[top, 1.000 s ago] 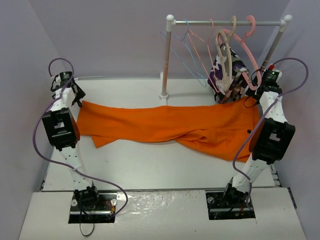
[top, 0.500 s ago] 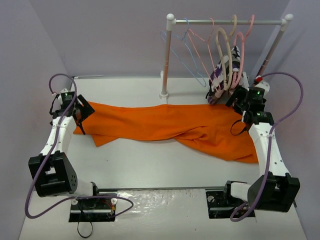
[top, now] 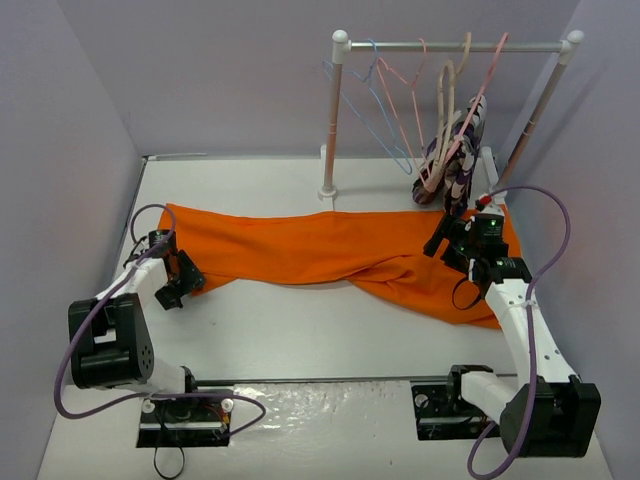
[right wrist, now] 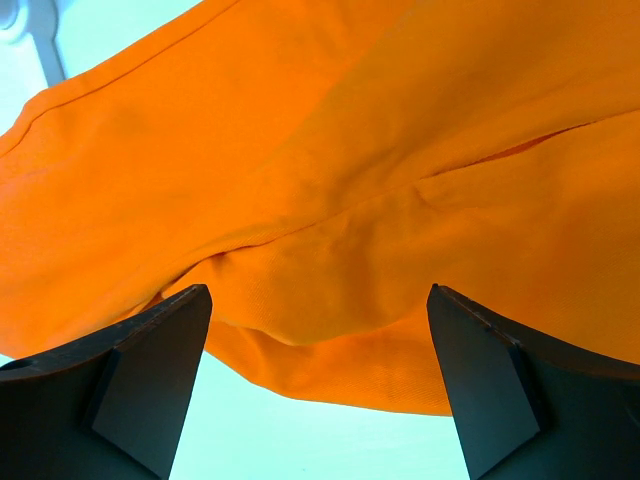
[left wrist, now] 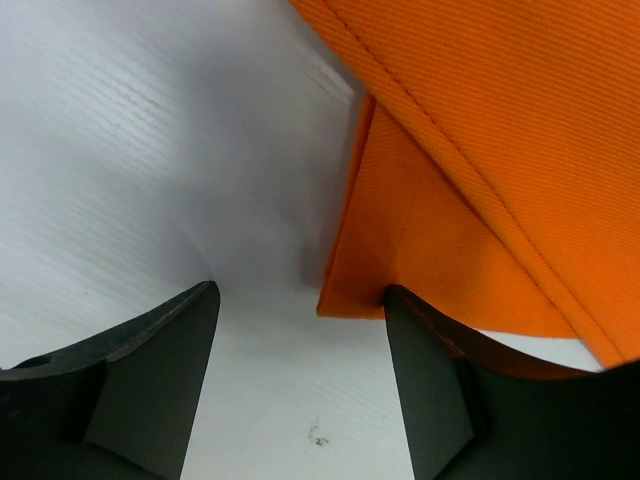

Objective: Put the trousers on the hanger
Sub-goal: Flatten out the trousers at the center of the board.

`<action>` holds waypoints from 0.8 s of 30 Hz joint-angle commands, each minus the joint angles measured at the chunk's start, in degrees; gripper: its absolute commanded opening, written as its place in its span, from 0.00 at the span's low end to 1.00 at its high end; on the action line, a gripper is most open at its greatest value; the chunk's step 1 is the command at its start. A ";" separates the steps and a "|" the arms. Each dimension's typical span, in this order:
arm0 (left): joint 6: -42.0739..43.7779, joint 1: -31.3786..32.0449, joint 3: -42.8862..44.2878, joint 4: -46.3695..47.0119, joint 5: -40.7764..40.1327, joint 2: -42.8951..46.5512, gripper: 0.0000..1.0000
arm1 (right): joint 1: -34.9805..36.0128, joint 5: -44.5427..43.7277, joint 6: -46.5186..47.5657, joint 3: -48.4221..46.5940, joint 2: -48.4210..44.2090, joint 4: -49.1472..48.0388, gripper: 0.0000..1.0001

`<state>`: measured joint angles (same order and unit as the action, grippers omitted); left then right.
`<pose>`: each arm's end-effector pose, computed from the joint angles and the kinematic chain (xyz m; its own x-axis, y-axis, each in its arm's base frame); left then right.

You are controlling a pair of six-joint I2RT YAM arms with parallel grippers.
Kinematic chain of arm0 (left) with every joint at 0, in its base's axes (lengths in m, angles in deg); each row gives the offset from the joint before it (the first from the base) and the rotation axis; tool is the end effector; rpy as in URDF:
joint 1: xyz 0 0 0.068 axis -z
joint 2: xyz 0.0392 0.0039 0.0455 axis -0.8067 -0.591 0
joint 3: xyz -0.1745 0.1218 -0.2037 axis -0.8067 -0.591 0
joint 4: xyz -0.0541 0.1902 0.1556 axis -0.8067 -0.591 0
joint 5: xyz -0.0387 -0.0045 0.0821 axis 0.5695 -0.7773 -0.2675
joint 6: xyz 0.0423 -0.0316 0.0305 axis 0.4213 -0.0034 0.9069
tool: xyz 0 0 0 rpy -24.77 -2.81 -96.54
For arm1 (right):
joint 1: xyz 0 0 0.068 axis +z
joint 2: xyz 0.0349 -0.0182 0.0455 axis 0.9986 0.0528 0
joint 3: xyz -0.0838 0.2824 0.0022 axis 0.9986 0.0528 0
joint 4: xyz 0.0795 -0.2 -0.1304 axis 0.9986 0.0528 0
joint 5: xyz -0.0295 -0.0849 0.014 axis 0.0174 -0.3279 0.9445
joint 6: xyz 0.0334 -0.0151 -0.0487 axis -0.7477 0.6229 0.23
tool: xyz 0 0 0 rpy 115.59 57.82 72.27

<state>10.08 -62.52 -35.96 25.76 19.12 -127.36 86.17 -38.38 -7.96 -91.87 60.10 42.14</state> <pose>0.2536 0.0396 0.1948 -0.6205 -0.6904 -0.3719 -0.6452 0.7190 -0.2584 0.2250 0.0026 0.3007 -0.4897 0.4041 -0.7726 0.1107 0.9078 0.4046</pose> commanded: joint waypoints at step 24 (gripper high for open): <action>11.05 3.65 38.39 -35.63 -11.93 4.09 0.00 | 3.26 1.15 0.17 -0.83 2.19 -0.43 0.86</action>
<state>15.59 -58.69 -10.41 6.97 15.08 -129.72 88.95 -36.50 -7.76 -91.13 61.16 42.29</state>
